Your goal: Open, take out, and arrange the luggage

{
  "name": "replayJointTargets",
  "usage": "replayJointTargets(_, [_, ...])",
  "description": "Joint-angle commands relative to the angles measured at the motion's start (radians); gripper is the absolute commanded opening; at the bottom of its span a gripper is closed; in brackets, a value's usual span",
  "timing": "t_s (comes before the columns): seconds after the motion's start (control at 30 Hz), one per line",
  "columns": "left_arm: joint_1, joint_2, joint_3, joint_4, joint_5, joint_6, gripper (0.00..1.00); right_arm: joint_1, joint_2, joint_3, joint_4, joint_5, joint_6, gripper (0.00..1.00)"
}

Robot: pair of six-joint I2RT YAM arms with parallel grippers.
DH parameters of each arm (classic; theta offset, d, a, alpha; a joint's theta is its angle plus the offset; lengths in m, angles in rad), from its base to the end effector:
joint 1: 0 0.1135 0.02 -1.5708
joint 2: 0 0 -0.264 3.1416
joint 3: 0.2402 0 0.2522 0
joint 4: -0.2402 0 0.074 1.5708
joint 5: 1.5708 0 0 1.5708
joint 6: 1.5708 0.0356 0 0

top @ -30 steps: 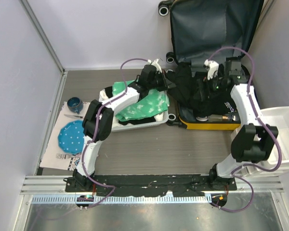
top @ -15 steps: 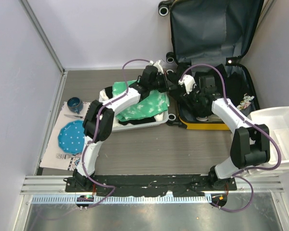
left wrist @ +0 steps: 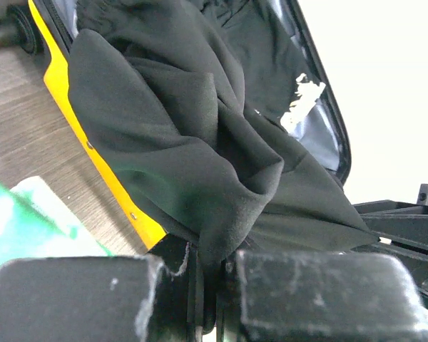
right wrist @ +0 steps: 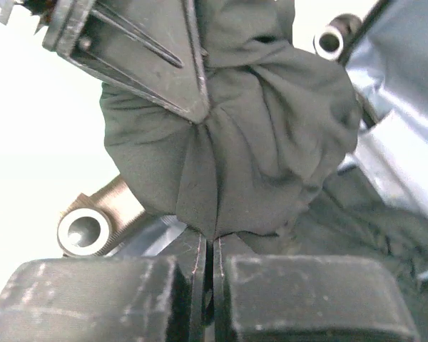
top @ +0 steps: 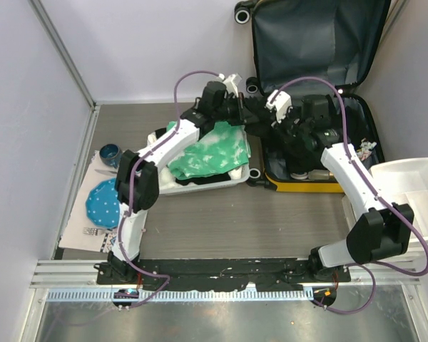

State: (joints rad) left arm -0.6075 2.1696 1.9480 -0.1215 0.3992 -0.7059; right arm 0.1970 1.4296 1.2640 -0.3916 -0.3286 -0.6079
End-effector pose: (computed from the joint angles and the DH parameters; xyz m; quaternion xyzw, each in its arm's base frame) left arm 0.4203 -0.3091 0.3003 0.0747 0.8059 -0.4731 0.3482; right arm 0.3172 0.0750 0.3367 -0.4109 0.7625 0.0423 0.4979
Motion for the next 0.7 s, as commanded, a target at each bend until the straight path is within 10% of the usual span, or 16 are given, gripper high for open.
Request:
replayJointTargets(0.0, [0.063,-0.158,0.049,-0.134,0.078,0.112,0.0,0.076,-0.044,0.086,0.0,-0.078,0.022,0.01])
replayJointTargets(0.67, [0.393,-0.441,-0.293,-0.566,0.125,0.462,0.0,0.536,0.379,0.383,0.125,-0.046,0.215,0.0])
